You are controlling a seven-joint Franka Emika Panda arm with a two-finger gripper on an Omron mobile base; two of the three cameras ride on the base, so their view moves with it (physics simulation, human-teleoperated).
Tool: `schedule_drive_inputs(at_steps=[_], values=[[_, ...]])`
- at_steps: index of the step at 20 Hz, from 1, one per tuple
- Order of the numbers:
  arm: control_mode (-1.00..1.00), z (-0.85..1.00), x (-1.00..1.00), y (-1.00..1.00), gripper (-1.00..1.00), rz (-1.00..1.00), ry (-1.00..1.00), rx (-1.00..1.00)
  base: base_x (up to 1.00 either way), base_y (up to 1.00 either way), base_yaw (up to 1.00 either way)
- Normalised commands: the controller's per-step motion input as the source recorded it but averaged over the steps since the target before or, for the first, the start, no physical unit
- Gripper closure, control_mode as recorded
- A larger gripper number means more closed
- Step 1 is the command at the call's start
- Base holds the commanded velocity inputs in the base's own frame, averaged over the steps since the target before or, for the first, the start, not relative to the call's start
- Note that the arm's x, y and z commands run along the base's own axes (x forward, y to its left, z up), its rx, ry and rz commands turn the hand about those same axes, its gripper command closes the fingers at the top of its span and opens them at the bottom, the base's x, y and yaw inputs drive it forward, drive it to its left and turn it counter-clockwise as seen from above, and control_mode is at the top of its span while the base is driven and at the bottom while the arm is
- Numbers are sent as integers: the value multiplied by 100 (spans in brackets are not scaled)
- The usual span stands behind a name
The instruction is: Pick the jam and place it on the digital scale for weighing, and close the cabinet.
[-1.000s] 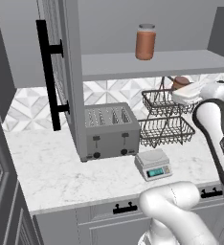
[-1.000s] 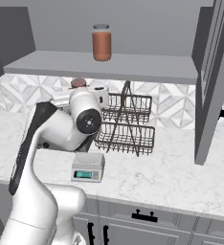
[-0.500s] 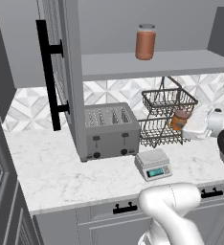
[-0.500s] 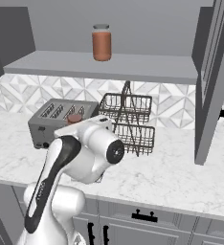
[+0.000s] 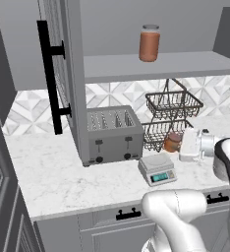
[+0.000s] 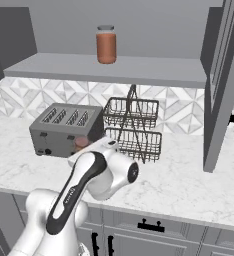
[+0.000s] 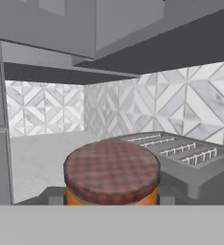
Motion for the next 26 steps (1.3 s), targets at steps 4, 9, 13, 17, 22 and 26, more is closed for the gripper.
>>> schedule_drive_inputs(at_steps=[4,9,13,17,22,26], values=[[-100,-39,48,0,100,7,0,0,0,0,0],[-100,-25,42,0,100,3,1,0,0,0,0],[-100,-32,23,0,100,0,0,-5,0,0,0],[-100,-24,31,0,100,1,5,-5,0,0,0],[-100,-2,7,-1,100,4,0,-1,0,0,0],[-100,-23,1,0,100,4,5,-4,0,0,0]])
